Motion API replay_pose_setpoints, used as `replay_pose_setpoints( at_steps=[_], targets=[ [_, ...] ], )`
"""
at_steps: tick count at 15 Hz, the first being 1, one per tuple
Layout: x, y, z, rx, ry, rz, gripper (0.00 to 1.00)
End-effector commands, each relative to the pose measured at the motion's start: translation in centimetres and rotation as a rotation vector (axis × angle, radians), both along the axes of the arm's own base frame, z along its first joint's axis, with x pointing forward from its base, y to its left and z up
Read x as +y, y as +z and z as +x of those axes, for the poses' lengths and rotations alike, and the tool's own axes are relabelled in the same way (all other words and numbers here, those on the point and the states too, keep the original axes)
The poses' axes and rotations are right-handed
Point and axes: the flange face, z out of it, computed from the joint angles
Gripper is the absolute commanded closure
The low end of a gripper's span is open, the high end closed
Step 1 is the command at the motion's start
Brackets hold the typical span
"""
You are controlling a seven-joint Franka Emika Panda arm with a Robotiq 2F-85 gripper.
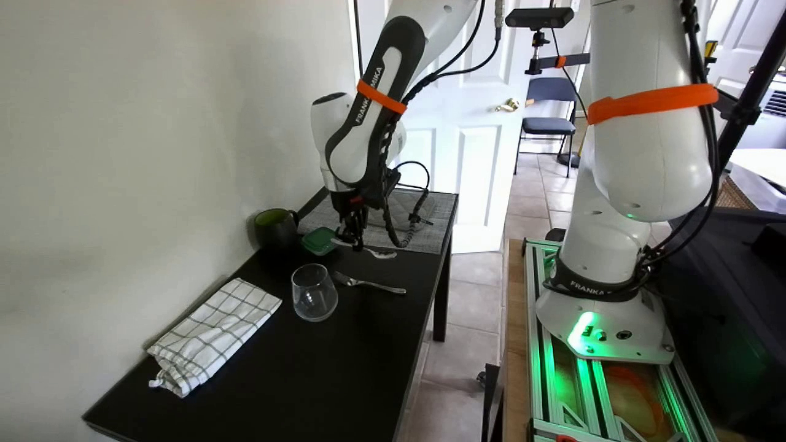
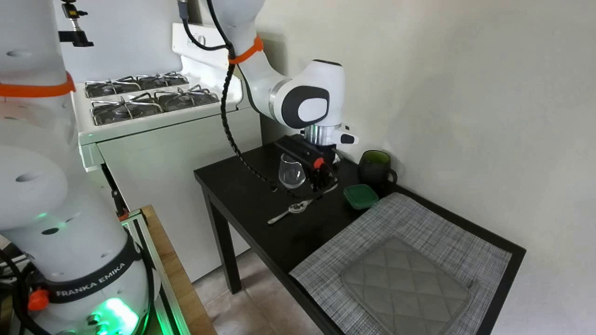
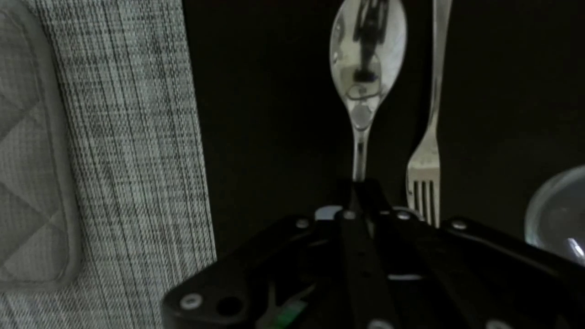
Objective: Place the cutlery in the cup
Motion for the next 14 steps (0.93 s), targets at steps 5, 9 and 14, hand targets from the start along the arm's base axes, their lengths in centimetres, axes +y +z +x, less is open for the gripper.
replay_pose_setpoints(
  at_steps=[5,9,14],
  targets=[
    [4.5,7.8,-1.1,-0.267,0.042,0.045,0.98],
    [8.7,9.2,-1.5,-0.381,0.063,0.102,0.98],
    [13.3,9.9,-1.7,-0.538,0.118,0.143,0.98]
  ],
)
